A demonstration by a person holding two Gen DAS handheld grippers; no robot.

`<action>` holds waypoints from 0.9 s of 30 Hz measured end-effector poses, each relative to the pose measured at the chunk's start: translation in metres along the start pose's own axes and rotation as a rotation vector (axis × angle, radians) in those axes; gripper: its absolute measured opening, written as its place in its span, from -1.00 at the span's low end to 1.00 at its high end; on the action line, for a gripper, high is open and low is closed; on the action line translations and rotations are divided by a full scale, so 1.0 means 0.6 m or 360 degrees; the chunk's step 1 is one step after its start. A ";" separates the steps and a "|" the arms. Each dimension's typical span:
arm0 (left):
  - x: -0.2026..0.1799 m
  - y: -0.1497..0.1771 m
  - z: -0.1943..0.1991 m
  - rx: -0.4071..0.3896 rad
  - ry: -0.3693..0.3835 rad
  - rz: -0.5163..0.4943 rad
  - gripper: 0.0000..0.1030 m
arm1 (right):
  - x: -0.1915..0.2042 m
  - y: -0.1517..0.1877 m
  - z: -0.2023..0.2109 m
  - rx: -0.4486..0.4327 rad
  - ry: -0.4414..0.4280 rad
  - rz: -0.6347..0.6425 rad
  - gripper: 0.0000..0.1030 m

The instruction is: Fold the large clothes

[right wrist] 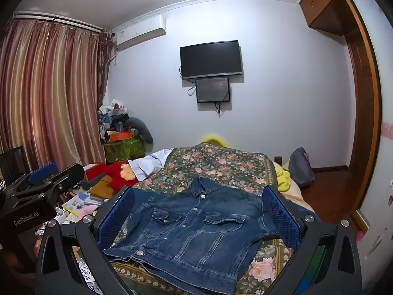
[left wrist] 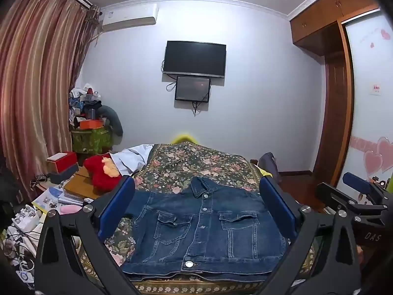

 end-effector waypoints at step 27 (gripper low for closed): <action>-0.003 0.001 -0.001 -0.0018 -0.0003 -0.0007 0.99 | -0.002 -0.005 0.000 0.0006 -0.0009 -0.0034 1.00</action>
Point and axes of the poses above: each gripper's, at about its wrist camera, not at the fingertips, and z roughly against the way its jaws point, x to its left, y to its underside, the point moved 2 cm from there along -z, roughly the way its jaws point, and after that the axes turned 5 degrees about -x, right-handed, at the moved point
